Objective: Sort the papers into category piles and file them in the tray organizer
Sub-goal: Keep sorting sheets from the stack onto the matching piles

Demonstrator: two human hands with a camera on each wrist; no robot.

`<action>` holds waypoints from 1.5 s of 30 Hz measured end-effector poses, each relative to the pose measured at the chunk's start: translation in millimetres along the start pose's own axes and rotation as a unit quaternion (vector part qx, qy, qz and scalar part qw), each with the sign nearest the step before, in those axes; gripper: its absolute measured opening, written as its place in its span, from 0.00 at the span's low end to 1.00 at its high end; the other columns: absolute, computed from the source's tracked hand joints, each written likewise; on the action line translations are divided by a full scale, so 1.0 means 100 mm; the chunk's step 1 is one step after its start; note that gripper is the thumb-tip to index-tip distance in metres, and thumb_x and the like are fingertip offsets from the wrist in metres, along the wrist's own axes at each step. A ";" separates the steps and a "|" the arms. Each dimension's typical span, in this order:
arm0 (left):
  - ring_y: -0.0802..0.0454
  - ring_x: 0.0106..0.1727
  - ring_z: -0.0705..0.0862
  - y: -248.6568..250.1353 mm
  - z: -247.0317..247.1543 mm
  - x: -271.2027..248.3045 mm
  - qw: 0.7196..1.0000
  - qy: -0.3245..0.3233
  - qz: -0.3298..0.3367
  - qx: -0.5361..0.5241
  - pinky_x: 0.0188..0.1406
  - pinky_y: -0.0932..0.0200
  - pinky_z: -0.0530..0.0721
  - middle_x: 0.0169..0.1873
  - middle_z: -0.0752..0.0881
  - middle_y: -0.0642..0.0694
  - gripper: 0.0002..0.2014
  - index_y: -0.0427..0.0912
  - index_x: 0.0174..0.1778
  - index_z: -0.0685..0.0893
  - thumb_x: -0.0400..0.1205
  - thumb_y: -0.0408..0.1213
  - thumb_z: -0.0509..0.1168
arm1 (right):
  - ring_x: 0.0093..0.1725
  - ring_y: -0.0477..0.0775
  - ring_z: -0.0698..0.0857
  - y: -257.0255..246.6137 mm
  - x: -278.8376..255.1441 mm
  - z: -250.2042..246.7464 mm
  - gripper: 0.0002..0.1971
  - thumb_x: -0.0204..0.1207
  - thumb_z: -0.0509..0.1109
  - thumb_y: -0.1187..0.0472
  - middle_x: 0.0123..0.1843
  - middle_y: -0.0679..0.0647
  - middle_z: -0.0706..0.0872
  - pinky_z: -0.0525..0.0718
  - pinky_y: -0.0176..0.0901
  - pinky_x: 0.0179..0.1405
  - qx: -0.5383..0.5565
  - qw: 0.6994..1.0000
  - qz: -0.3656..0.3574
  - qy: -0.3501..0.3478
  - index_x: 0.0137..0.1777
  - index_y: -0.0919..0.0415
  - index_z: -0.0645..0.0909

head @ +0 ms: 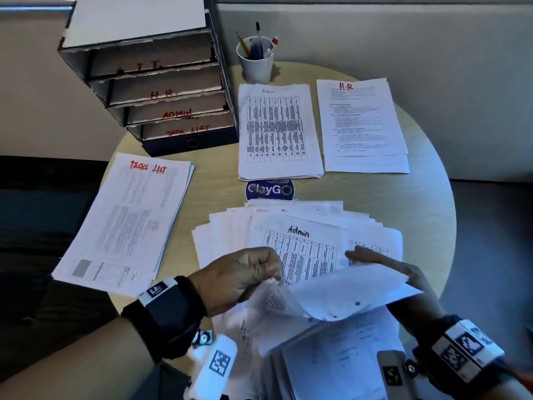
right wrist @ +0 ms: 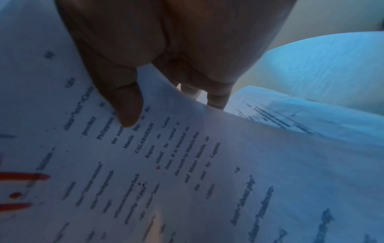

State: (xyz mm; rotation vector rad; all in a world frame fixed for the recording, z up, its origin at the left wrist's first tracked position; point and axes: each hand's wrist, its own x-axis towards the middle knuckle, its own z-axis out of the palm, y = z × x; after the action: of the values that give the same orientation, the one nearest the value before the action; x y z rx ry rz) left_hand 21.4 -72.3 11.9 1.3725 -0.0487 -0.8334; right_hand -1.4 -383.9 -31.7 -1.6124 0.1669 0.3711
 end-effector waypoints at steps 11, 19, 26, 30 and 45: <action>0.38 0.58 0.84 -0.17 -0.16 0.12 0.963 0.095 -0.044 -0.248 0.54 0.48 0.80 0.65 0.83 0.28 0.41 0.33 0.68 0.82 0.72 0.66 0.66 | 0.34 0.48 0.89 -0.08 0.05 0.14 0.07 0.68 0.79 0.74 0.37 0.53 0.93 0.85 0.37 0.30 -0.001 0.976 -0.003 0.219 0.39 0.61 0.89; 0.50 0.58 0.89 -0.53 0.06 0.23 0.969 0.227 -0.037 0.094 0.63 0.51 0.86 0.55 0.91 0.51 0.19 0.51 0.59 0.85 0.71 0.42 0.64 | 0.39 0.54 0.92 -0.14 0.37 0.27 0.22 0.70 0.74 0.78 0.49 0.62 0.92 0.90 0.49 0.33 0.087 0.977 0.102 0.168 0.62 0.61 0.78; 0.47 0.58 0.89 -0.61 0.06 0.23 0.976 0.206 -0.064 -0.023 0.57 0.48 0.88 0.60 0.90 0.48 0.22 0.45 0.71 0.77 0.80 0.33 0.67 | 0.45 0.56 0.92 -0.01 0.27 0.47 0.12 0.72 0.73 0.74 0.46 0.52 0.94 0.89 0.55 0.50 -0.046 0.981 0.139 0.125 0.52 0.59 0.86; 0.52 0.59 0.89 -0.62 0.07 0.12 0.972 0.222 -0.074 0.005 0.60 0.53 0.85 0.60 0.90 0.52 0.22 0.47 0.67 0.81 0.76 0.33 0.68 | 0.48 0.58 0.92 -0.13 0.21 0.53 0.13 0.76 0.70 0.74 0.48 0.53 0.93 0.89 0.58 0.51 0.016 0.984 0.118 0.131 0.54 0.57 0.86; 0.41 0.48 0.86 1.50 0.59 0.02 0.572 0.142 0.152 0.794 0.34 0.53 0.68 0.47 0.86 0.47 0.12 0.53 0.59 0.78 0.84 0.35 0.54 | 0.59 0.59 0.85 -1.86 0.13 0.75 0.19 0.73 0.69 0.53 0.54 0.52 0.87 0.74 0.54 0.65 -0.634 0.722 -0.274 0.049 0.63 0.50 0.76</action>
State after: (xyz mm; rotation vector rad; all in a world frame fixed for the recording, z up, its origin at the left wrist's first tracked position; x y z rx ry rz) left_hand 67.3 -128.1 155.9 3.0521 -0.9735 -0.0088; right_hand 61.2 -292.8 136.0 -2.9192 -0.6430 -0.1619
